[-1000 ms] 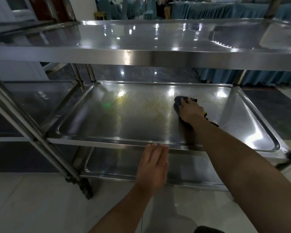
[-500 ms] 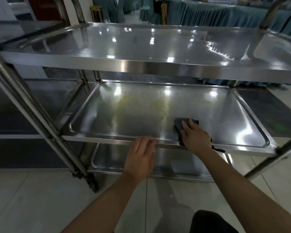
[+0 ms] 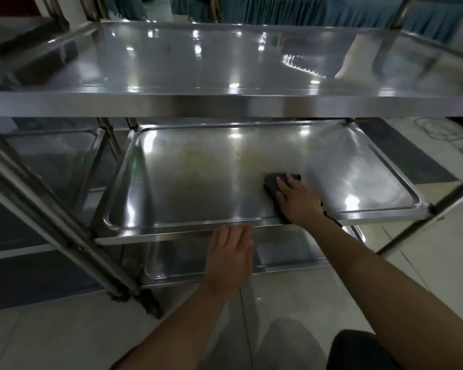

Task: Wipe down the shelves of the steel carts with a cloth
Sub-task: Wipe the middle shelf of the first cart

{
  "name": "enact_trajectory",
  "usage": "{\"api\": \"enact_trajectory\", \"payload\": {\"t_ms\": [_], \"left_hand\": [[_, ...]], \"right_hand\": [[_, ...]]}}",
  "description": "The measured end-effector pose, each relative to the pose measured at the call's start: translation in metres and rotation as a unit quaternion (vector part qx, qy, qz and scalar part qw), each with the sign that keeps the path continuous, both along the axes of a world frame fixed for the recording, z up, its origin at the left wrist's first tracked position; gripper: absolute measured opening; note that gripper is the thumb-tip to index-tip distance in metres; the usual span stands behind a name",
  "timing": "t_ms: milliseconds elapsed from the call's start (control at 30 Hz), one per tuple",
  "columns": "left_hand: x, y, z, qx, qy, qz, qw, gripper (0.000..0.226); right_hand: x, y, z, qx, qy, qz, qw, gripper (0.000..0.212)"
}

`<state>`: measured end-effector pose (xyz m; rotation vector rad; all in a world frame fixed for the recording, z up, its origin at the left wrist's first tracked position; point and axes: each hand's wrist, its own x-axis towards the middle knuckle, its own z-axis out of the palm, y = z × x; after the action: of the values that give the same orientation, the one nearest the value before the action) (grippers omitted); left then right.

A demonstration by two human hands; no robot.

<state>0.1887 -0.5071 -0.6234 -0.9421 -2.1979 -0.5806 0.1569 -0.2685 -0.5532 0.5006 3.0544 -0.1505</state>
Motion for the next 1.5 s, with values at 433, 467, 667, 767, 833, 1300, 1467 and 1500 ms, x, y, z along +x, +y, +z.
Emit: {"api": "enact_trajectory", "payload": {"t_ms": [433, 467, 667, 767, 833, 1300, 1467, 1500], "left_hand": [[-0.012, -0.006, -0.007, 0.0, -0.029, -0.028, 0.999, 0.04], [-0.011, -0.005, -0.008, 0.004, -0.032, -0.027, 0.999, 0.041], [-0.012, -0.002, -0.011, 0.016, -0.024, -0.019, 0.999, 0.039], [-0.008, -0.003, -0.014, 0.016, -0.026, -0.02, 0.999, 0.039], [-0.011, -0.004, -0.012, 0.01, -0.023, -0.02, 0.999, 0.04], [-0.001, -0.023, -0.005, -0.023, -0.053, -0.08, 0.995, 0.043], [-0.001, -0.057, -0.011, 0.025, -0.091, -0.024, 0.995, 0.043], [-0.003, -0.063, -0.01, 0.033, -0.096, -0.004, 0.995, 0.043]], "right_hand": [[-0.067, 0.021, 0.009, -0.022, -0.02, -0.013, 0.999, 0.055], [-0.073, 0.022, 0.011, -0.022, -0.02, -0.016, 0.999, 0.055], [-0.101, 0.022, 0.017, -0.01, -0.022, -0.04, 0.999, 0.055], [-0.105, 0.011, 0.015, -0.008, -0.019, -0.023, 1.0, 0.055], [-0.104, 0.003, 0.014, -0.007, -0.008, -0.013, 1.0, 0.055], [0.001, -0.04, -0.003, 0.004, 0.029, 0.018, 0.999, 0.053], [0.011, -0.068, -0.003, 0.024, 0.044, -0.003, 0.999, 0.052], [0.008, -0.077, -0.004, 0.025, 0.044, 0.005, 0.999, 0.052]]}}
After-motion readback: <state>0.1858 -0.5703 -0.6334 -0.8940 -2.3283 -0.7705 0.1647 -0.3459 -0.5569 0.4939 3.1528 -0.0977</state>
